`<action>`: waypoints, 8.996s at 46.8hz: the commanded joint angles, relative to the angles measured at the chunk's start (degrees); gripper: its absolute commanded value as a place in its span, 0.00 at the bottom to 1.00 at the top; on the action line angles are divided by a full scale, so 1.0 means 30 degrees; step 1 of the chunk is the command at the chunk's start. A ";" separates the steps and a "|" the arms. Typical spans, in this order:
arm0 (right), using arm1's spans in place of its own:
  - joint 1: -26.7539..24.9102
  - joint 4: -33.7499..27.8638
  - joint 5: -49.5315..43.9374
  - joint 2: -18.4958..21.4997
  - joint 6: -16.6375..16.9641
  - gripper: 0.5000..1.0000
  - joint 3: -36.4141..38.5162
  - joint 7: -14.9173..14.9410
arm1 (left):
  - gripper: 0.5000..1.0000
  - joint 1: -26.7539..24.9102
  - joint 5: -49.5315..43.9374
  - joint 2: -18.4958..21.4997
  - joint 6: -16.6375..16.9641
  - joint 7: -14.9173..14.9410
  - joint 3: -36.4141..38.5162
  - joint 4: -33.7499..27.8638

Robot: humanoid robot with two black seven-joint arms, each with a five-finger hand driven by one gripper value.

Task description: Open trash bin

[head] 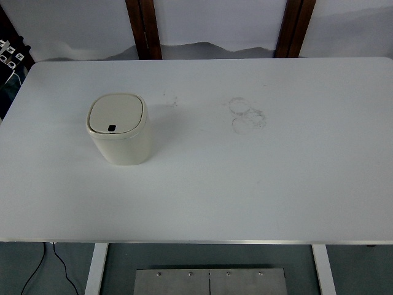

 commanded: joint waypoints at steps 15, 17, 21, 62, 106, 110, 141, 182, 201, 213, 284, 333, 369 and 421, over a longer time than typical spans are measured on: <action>0.0000 0.0000 0.0002 0.0000 -0.0003 0.99 0.0000 0.0000 | 1.00 0.0003 -0.0002 -0.0001 0.0029 0.0002 0.0059 -0.0010; 0.0000 0.0000 0.0002 0.0000 -0.0003 0.99 0.0000 0.0000 | 1.00 0.0003 -0.0002 0.0028 0.0029 0.0002 0.0030 -0.0010; 0.0000 0.0000 -0.0027 0.0000 -0.0003 0.99 0.0000 0.0000 | 1.00 0.0062 -0.0002 0.0028 0.0029 0.0002 0.0030 -0.0010; 0.0000 0.0000 0.0002 0.0000 -0.0003 0.99 0.0000 0.0000 | 1.00 -0.0786 0.1082 0.3191 0.2460 0.0938 0.0557 -0.4960; 0.0000 0.0000 0.0002 0.0000 -0.0003 0.99 0.0000 0.0000 | 1.00 -1.5609 0.8550 0.5126 -0.0496 0.5363 1.5994 -0.8916; 0.0000 0.0000 0.0002 0.0000 -0.0003 0.99 0.0000 0.0000 | 1.00 -1.6548 0.9400 0.5068 -0.1492 0.5393 1.6816 -0.8916; 0.0087 0.0000 0.0002 0.0000 -0.0003 0.99 0.0000 0.0000 | 1.00 -1.7692 1.3797 0.3398 -0.3844 0.5627 1.7872 -0.8946; 0.0117 0.0000 0.0002 0.0000 -0.0003 0.99 0.0000 0.0029 | 1.00 -1.7136 1.3797 0.3017 -0.3844 0.5627 1.9337 -1.1260; 0.0087 0.0000 0.0002 0.0000 -0.0003 0.99 -0.0029 0.0000 | 1.00 -1.6608 1.3768 0.2929 -0.3844 0.5598 1.9336 -1.1202; 0.0087 0.0000 0.0002 0.0000 -0.0003 0.99 -0.0029 0.0000 | 1.00 -1.6287 1.3768 0.2958 -0.3844 0.5598 1.9307 -1.1055; 0.0087 0.0000 0.0002 0.0000 -0.0003 0.99 -0.0029 0.0000 | 1.00 -1.6490 1.3533 0.3280 -0.3844 0.5569 1.8926 -1.0703; 0.0087 0.0000 0.0002 0.0000 -0.0003 0.99 -0.0029 0.0000 | 1.00 -1.6756 0.9197 0.3280 -0.3844 0.2290 1.1722 -0.4290; 0.0000 -0.0029 0.0002 0.0000 -0.0003 0.99 -0.0029 0.0000 | 1.00 -1.0751 0.1377 0.1112 -0.3780 0.1262 0.6535 0.2685; 0.0000 -0.0029 0.0002 0.0000 -0.0003 0.99 -0.0029 0.0000 | 1.00 -0.2663 -0.1760 0.0175 -0.0703 0.1262 0.1231 0.2890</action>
